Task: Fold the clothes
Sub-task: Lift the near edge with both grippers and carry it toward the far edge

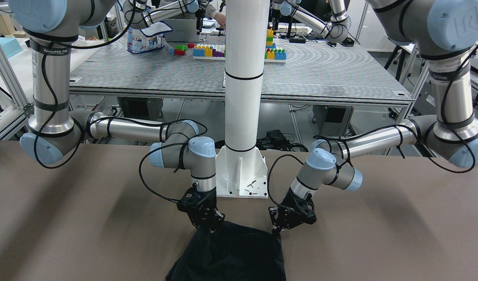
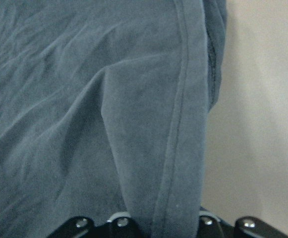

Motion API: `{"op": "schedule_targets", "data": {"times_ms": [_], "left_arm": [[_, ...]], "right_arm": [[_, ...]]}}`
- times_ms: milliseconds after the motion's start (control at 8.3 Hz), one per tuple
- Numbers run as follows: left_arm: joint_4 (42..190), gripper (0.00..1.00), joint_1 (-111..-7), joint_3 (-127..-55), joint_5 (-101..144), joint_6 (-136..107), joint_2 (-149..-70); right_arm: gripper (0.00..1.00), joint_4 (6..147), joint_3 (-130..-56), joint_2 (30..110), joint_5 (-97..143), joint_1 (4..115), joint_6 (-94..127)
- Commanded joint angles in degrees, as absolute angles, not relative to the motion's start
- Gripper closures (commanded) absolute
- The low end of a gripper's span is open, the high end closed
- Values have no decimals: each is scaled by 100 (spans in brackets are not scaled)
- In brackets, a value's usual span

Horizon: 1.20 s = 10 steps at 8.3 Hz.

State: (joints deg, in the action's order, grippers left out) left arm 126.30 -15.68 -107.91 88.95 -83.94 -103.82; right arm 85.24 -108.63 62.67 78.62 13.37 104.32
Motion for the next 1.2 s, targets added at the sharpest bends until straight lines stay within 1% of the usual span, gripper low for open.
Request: {"op": "schedule_targets", "data": {"times_ms": [0, 120, 241, 361, 482, 843, 1084], "left_arm": [[12630, 100, -1521, -11500, 8912, -8428, -10180], [12612, 100, -1399, -11992, 8947, -8429, -9882], [12604, 100, -1415, -12293, 9069, -8429, -9731], [12560, 100, -1450, -12400, 9270, -8429, -9747], [12116, 100, -1711, -12410, 9429, -8403, -9965], [10044, 100, -2923, -12288, 10194, -8132, -11386], [9249, 100, -3434, -11990, 10204, -7613, -11933]], "right_arm": [[100, 8525, -11326, 6511, 7857, 1231, 10450], [100, 8691, -11851, 6748, 7840, 1004, 10459], [100, 9162, -12352, 6767, 7849, 967, 10468], [100, 9524, -12627, 6715, 7866, 958, 10459], [100, 9536, -12621, 6715, 7884, 1010, 10398], [100, 9536, -12543, 6601, 8357, 1930, 10003], [100, 9536, -12193, 6374, 8367, 2389, 9617]]}}
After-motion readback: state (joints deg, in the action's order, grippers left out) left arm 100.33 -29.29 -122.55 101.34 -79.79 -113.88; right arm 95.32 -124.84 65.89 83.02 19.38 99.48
